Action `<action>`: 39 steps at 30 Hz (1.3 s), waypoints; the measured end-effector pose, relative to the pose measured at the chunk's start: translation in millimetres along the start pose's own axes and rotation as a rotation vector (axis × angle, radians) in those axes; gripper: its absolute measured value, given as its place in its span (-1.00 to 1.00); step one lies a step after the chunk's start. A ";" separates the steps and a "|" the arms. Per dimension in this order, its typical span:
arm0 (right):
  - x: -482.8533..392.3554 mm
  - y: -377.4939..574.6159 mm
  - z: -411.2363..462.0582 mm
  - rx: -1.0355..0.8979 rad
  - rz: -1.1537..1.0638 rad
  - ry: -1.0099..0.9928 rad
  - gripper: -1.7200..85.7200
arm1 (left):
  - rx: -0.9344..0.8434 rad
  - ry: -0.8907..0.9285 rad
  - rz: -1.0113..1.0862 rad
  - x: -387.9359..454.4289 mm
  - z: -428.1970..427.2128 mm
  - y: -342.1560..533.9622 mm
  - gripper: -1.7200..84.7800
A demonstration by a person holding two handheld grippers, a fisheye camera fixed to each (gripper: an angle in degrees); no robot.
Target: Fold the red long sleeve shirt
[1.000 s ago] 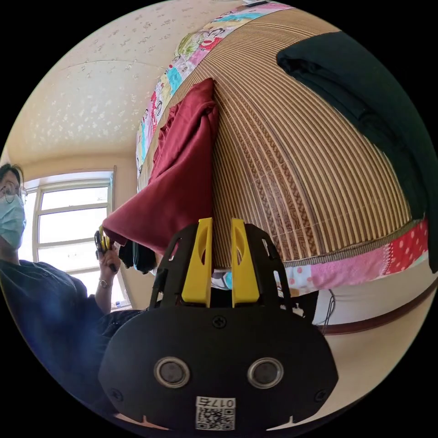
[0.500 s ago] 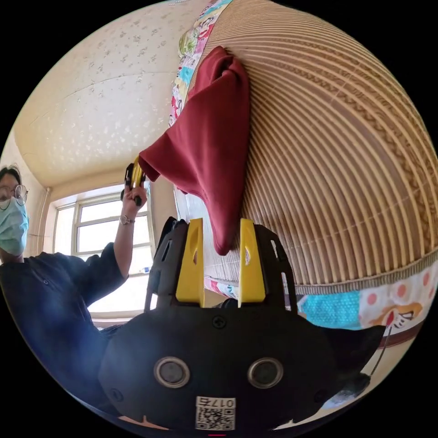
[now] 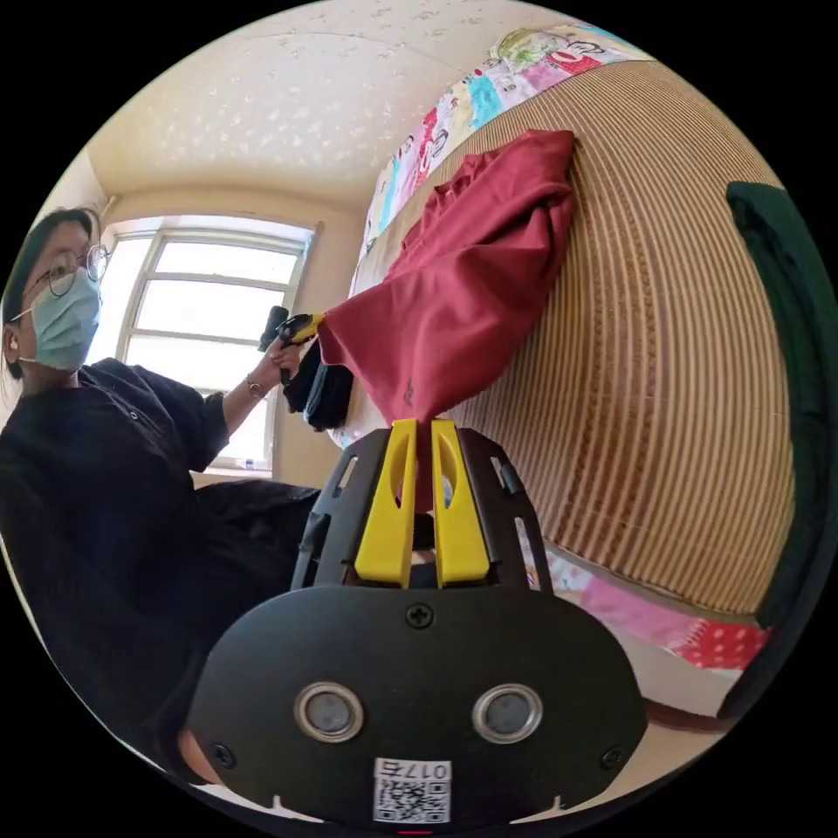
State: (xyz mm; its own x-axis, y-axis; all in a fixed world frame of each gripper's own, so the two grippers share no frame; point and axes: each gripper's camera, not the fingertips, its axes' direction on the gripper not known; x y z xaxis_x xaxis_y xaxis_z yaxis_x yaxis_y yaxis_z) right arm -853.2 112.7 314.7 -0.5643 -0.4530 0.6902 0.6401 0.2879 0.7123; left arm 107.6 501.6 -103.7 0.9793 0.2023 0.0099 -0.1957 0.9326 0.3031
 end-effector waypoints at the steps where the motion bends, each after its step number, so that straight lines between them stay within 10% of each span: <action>1: 9.4 0.6 -14.0 -0.084 0.024 0.029 -0.89 | -0.065 -0.007 -0.029 -5.5 14.5 8.7 -0.88; 20: 55.3 3.6 16.6 -0.309 0.248 0.311 -0.77 | -0.061 -0.195 -0.145 -69.1 108.4 152.4 -0.78; 31: 47.9 10.6 -15.3 -0.319 0.324 0.181 -0.87 | -0.005 0.376 -0.121 -72.9 8.2 179.0 -0.90; 39: 8.2 56.8 -59.7 -0.156 0.390 -0.424 -0.90 | 0.188 0.786 -0.114 -62.5 -89.1 233.0 -0.89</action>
State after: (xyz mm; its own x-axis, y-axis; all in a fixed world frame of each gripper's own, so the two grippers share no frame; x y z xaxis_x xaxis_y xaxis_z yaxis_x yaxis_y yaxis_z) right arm -790.3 74.9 353.2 -0.4103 0.0475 0.9107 0.8930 0.2235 0.3907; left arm -3.8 732.9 -118.5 0.6563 0.3251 -0.6809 -0.0166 0.9084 0.4177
